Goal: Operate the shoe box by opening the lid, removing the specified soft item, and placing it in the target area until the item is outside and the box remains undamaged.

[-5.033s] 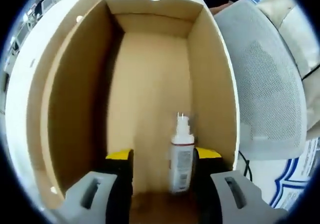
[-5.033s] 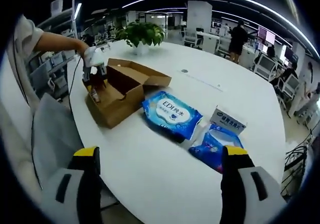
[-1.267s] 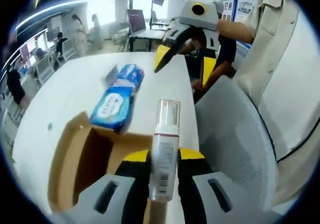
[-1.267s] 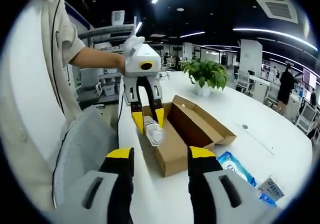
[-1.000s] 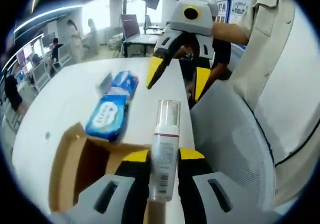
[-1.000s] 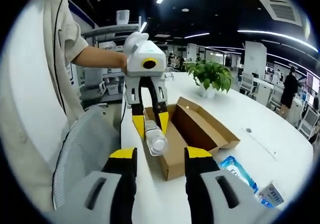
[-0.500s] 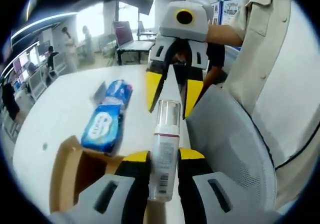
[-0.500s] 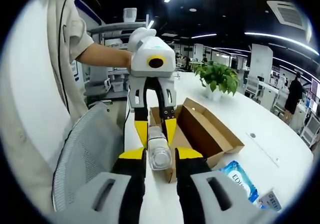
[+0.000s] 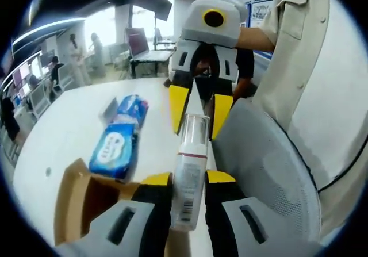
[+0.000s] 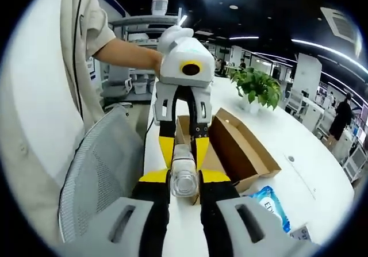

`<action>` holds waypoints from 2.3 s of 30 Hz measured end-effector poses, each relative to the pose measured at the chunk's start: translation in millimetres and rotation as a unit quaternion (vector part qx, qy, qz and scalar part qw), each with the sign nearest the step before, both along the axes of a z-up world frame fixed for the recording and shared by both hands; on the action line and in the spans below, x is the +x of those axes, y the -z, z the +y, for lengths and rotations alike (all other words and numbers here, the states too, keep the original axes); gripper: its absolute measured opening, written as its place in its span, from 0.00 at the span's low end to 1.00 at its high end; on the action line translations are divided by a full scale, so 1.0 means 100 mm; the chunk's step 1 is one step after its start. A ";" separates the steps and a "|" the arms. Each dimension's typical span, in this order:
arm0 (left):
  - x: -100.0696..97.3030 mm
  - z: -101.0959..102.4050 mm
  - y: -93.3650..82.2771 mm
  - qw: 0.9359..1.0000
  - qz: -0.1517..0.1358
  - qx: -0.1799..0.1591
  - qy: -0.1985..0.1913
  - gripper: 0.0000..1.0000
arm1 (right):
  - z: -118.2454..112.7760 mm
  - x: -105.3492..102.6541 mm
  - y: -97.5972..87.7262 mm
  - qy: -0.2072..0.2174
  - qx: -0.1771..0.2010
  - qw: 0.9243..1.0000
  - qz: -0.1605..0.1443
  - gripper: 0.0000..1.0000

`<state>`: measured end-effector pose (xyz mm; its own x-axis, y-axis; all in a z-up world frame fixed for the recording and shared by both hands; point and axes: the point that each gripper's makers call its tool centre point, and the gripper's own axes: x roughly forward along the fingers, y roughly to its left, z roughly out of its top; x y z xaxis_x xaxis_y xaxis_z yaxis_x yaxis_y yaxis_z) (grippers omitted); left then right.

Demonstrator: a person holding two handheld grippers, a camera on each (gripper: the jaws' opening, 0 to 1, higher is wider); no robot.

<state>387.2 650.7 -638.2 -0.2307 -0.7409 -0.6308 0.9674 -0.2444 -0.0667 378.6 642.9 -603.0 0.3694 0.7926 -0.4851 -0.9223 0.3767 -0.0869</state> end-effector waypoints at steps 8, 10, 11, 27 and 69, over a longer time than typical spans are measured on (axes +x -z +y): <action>0.01 -0.04 0.00 1.000 -0.007 -0.016 0.000 0.20 | -0.04 0.02 0.00 0.005 -0.014 1.000 0.016 0.15; 0.02 -0.05 -0.01 0.999 -0.032 -0.024 0.022 0.19 | -0.04 0.03 -0.02 0.004 -0.014 1.000 0.016 0.15; 0.02 -0.06 -0.01 0.999 -0.026 -0.023 0.013 0.19 | -0.04 0.04 -0.03 0.003 -0.015 1.000 0.014 0.15; 0.24 -0.12 -0.01 0.998 -0.042 -0.043 -0.022 0.31 | -0.12 0.16 -0.10 -0.020 -0.043 0.999 0.009 0.14; 0.87 0.96 -0.10 0.950 -0.021 -0.070 -0.304 0.85 | -1.00 1.38 -0.36 -0.036 -0.190 0.981 -0.020 0.15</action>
